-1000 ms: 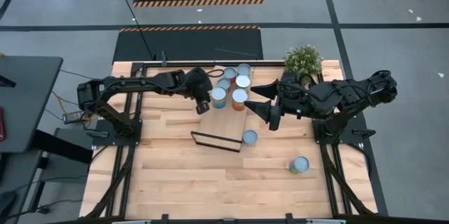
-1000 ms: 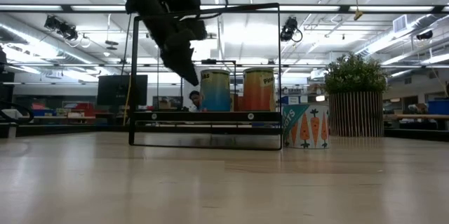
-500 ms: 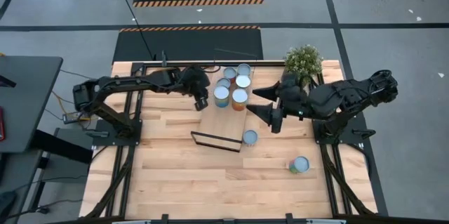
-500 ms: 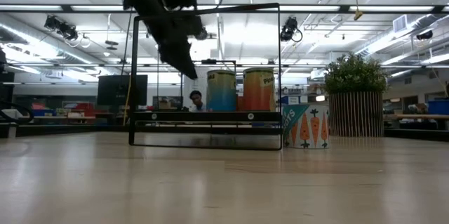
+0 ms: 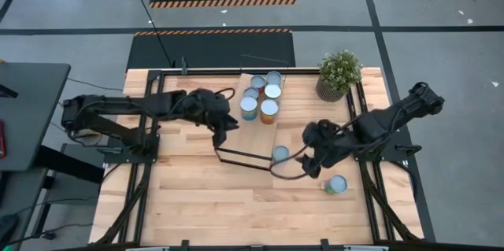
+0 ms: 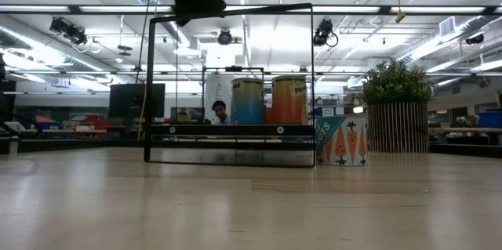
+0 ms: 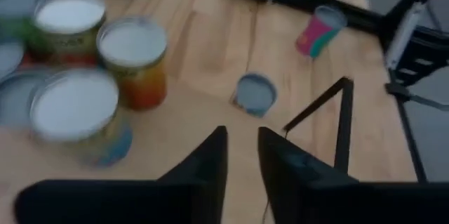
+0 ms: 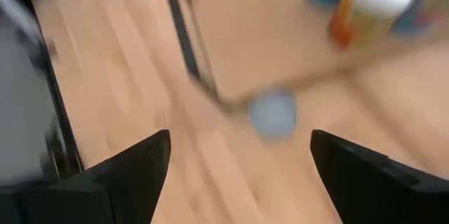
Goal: Pick and place cans onto a shelf
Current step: Put the green can on the shelf
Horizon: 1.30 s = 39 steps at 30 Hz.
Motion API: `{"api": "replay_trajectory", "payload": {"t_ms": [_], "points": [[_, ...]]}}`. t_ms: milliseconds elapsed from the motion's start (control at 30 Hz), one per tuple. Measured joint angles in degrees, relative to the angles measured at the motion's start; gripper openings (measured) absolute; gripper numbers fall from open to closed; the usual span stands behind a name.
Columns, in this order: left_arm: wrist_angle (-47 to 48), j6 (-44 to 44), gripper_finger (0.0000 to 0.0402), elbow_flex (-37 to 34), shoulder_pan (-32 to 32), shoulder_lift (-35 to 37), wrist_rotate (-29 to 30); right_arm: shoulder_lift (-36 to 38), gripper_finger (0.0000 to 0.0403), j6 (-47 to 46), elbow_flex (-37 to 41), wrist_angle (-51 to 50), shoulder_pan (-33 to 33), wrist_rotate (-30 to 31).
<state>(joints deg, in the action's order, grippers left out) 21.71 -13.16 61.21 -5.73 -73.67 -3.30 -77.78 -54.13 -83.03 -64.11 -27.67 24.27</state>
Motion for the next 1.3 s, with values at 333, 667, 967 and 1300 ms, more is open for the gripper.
{"api": "replay_trajectory", "payload": {"t_ms": [333,667,967,1300], "points": [[0.9,-14.8,0.0247,-0.1,5.7,0.6,5.8,1.6,0.0361,-6.7,22.3,-1.1,0.8,-20.7],[0.9,-20.7,0.0253,-0.1,10.6,0.6,5.5,5.4,0.0393,-26.4,40.5,15.3,-2.5,-29.9],[0.9,-22.2,0.0235,-0.1,11.2,0.6,5.6,5.5,0.0390,-37.1,40.7,14.5,-9.0,-30.4],[0.9,-22.2,0.0233,-0.1,11.2,0.6,5.6,5.4,0.0377,-41.9,40.7,14.5,-12.9,-30.0]]}}
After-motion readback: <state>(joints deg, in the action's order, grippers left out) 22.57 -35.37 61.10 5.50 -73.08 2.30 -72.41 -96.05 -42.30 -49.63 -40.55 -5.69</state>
